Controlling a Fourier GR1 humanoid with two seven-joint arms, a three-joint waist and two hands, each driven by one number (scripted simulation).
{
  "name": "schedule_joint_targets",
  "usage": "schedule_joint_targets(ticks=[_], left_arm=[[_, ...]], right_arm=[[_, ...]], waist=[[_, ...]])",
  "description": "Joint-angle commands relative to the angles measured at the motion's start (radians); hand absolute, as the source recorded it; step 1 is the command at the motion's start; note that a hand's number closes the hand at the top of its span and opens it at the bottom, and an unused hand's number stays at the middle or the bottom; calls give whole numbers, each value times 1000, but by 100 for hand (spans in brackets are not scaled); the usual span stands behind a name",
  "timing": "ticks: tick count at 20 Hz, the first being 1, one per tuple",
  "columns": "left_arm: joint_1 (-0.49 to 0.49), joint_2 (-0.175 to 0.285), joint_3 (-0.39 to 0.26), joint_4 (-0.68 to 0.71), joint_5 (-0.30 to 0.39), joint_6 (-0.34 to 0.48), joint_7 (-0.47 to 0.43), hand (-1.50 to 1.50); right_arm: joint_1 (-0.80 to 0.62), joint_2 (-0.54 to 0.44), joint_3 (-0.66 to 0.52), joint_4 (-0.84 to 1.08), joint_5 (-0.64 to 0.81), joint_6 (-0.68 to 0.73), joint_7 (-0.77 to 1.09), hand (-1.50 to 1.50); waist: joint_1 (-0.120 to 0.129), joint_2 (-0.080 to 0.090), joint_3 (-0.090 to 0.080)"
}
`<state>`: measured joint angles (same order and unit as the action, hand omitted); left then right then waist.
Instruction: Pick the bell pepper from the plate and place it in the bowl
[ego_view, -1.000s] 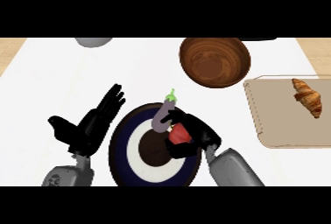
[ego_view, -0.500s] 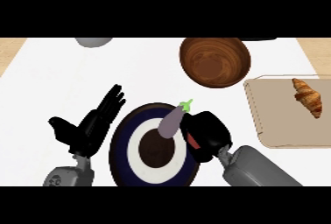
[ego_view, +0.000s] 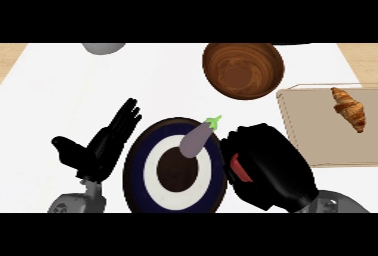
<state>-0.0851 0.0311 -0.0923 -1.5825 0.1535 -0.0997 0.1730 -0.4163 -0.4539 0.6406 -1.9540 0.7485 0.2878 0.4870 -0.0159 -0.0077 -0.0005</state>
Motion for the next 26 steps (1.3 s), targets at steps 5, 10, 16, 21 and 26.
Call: schedule_joint_targets(ticks=[5,10,16,21,26], left_arm=[[-33,8,9,-36,7,5,60,0],[23,21,5,-23,8,-40,-6,0],[-114,-13,27,107,-23,6,-15,0],[-18,8,10,35,-20,-22,-39,0],[-61,22,45,35,45,-57,18,0]], right_arm=[[-45,2,-192,-321,-70,200,183,150],[-122,56,-357,-182,-124,193,88,150],[-232,97,-427,-2,-66,146,4,150],[-400,140,-515,257,-88,124,-56,150],[-484,155,-545,570,-16,-29,-238,150]], waist=[[13,4,0],[21,7,0],[18,10,0],[28,10,0],[38,13,0]])
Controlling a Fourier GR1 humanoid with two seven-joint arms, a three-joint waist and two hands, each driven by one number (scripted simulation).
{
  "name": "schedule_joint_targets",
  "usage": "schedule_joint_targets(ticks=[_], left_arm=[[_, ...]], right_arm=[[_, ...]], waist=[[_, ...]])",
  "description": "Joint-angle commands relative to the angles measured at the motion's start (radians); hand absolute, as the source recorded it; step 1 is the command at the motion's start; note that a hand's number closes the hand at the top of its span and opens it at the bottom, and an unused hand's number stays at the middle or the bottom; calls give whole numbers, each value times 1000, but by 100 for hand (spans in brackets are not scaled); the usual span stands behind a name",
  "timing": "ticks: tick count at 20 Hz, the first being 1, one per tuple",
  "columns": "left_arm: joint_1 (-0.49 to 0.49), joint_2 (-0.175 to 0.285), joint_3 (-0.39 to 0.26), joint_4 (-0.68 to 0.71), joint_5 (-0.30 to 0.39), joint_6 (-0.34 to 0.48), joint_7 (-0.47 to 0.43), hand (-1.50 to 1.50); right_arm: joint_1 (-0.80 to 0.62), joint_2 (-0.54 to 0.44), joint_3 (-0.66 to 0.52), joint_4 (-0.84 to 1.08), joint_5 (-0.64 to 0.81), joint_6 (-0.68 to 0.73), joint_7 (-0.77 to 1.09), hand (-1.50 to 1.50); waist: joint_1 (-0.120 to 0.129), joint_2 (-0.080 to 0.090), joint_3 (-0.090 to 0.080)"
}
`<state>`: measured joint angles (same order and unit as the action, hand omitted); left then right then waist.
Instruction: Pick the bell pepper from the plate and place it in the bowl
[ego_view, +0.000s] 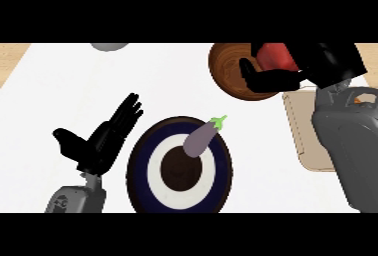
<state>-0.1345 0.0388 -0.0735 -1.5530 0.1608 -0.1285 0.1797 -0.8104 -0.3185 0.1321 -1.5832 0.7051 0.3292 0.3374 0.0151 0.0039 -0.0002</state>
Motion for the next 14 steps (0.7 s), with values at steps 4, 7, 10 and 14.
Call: schedule_joint_targets(ticks=[4,7,10,14], left_arm=[[-39,-15,0,31,-9,4,-8,0],[32,-10,-24,-24,-7,7,10,0],[-13,-12,-31,-3,-17,5,5,0],[-10,-37,-37,28,-20,11,-30,0]], right_arm=[[-90,43,4,395,138,-219,-216,150],[-188,57,3,561,203,-298,-249,150],[-272,84,-32,790,232,-403,-295,150],[-299,30,-17,968,282,-345,-300,150]], waist=[[3,3,0],[15,4,0],[36,14,0],[41,19,-1]])
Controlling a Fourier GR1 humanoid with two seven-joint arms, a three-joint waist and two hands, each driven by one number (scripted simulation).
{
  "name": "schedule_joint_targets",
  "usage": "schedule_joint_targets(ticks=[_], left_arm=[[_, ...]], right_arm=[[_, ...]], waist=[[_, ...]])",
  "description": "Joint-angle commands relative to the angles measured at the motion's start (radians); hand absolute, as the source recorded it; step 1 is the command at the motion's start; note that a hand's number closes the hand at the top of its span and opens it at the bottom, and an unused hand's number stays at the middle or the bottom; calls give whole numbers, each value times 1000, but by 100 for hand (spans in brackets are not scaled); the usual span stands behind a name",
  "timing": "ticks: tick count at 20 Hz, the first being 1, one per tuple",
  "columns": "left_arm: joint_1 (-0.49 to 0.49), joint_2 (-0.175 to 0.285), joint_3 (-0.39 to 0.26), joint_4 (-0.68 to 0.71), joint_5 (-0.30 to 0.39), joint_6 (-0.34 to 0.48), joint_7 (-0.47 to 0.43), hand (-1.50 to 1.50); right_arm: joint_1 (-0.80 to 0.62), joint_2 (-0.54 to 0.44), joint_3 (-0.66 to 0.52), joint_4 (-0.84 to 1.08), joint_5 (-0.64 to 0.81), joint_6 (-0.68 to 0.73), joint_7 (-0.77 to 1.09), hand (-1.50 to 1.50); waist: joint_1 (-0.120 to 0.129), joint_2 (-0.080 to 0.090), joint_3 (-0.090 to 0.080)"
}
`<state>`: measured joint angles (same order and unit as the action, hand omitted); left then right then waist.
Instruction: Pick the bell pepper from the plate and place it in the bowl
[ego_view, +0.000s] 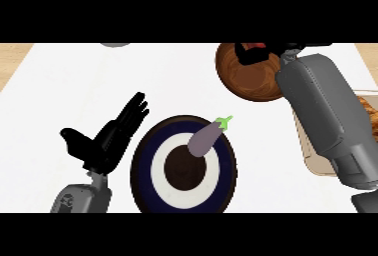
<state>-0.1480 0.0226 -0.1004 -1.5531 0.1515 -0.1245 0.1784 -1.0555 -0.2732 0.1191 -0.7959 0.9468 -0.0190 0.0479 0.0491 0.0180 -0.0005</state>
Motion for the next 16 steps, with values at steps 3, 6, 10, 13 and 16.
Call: schedule_joint_targets(ticks=[3,6,10,13,16], left_arm=[[-7,5,-14,-18,-1,-5,21,0],[7,-22,-60,-22,-13,21,-3,0],[-42,-16,-14,0,-5,21,24,0],[-7,20,-3,-23,8,-13,22,0],[2,-5,-8,-13,1,11,8,0]], right_arm=[[-82,24,-75,312,8,-34,50,-150],[-127,26,-136,408,-39,-71,-26,-150],[-130,29,-230,433,-141,-102,-170,-150],[-106,50,-346,412,-264,-139,-236,-150],[-105,49,-483,332,-427,-128,-362,-150]], waist=[[19,7,1],[34,14,2],[28,15,3],[29,12,4],[-4,-1,6]])
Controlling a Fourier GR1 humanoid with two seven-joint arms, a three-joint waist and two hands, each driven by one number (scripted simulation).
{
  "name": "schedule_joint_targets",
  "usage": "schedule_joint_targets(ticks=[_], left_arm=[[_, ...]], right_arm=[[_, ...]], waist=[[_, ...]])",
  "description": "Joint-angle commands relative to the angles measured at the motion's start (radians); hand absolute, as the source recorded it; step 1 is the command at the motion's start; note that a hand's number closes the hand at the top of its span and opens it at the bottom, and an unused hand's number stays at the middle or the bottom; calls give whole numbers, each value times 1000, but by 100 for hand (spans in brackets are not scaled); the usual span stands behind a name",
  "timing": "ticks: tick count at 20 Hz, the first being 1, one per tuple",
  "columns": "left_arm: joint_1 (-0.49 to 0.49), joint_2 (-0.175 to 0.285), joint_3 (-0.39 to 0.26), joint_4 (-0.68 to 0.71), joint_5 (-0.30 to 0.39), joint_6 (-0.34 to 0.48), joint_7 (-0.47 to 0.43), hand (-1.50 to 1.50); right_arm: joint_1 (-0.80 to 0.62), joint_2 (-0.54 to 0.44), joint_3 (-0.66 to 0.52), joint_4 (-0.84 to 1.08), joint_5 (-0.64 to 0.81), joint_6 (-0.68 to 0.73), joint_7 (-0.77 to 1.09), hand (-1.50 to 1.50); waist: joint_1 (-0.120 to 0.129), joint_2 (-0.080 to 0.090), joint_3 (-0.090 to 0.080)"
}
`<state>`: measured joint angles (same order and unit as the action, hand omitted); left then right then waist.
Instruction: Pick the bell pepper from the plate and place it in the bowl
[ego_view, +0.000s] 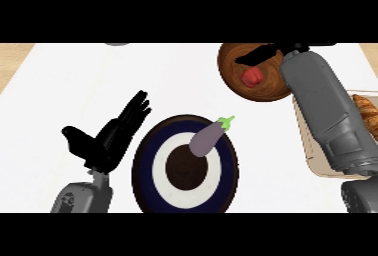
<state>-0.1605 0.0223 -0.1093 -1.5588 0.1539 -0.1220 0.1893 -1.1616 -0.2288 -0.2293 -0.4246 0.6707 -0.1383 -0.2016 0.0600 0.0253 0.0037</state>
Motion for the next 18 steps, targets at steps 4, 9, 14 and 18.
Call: schedule_joint_targets(ticks=[4,9,14,18], left_arm=[[-9,-4,17,-18,-2,33,33,0],[56,15,33,-3,-9,26,-5,0],[83,33,46,-48,5,18,11,0],[112,37,72,-33,19,19,-12,0]], right_arm=[[66,16,-204,-69,-271,111,-283,-150],[160,-74,-269,-195,-406,339,-366,-150],[383,-76,-275,-385,-500,508,-407,-150],[591,-103,-285,-545,-562,652,-447,-150]], waist=[[-47,-21,-1],[-96,-40,-3],[-113,-46,-4],[-145,-53,-5]])
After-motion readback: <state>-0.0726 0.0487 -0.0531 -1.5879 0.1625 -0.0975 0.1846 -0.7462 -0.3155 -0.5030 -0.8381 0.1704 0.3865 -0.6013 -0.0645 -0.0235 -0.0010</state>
